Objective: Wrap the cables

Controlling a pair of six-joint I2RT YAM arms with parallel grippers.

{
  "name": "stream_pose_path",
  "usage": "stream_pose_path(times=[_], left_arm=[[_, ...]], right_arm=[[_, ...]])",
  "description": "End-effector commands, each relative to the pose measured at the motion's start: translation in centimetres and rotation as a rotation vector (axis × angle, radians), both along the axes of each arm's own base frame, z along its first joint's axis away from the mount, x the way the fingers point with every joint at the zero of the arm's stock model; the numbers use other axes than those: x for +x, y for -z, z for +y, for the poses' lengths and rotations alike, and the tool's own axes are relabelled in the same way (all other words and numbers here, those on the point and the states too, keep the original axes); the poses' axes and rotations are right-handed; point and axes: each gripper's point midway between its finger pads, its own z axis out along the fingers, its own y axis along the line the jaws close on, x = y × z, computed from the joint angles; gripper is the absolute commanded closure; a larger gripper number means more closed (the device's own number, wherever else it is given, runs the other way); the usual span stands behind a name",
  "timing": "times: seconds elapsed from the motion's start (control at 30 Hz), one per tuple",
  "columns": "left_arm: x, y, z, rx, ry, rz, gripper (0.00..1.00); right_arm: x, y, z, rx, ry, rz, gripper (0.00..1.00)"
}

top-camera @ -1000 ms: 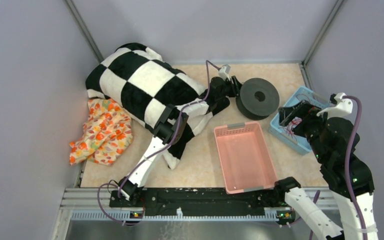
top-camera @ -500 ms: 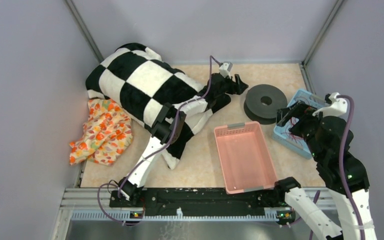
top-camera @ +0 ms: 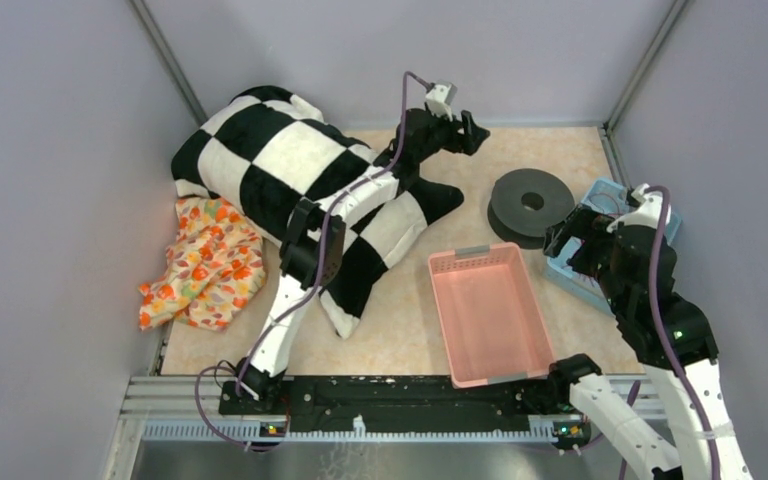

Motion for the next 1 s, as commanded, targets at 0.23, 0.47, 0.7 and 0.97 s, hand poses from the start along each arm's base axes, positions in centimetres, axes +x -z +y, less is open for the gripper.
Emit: stream_pose_path(times=[0.23,0.47,0.7,0.97], left_arm=[[-8.9,-11.7,4.4,0.137,-0.038,-0.107,0.12],[-14.2,-12.3,12.7,0.325,-0.172,-0.052,0.08],[-20.4,-12.1,20.8,0.473,-0.258,0.021,0.01],[-24.7,-7.8,25.5,0.393,-0.348,0.232,0.01]], right_arm=[[1.3,3.2,0.4,-0.053,-0.015,0.123,0.01],[2.7,3.1,1.8,-0.043,-0.062,0.166,0.01],[5.1,0.1,2.8,-0.059,-0.116,0.051,0.01],[6.9,0.3,1.0,-0.133,0.009,0.163,0.01]])
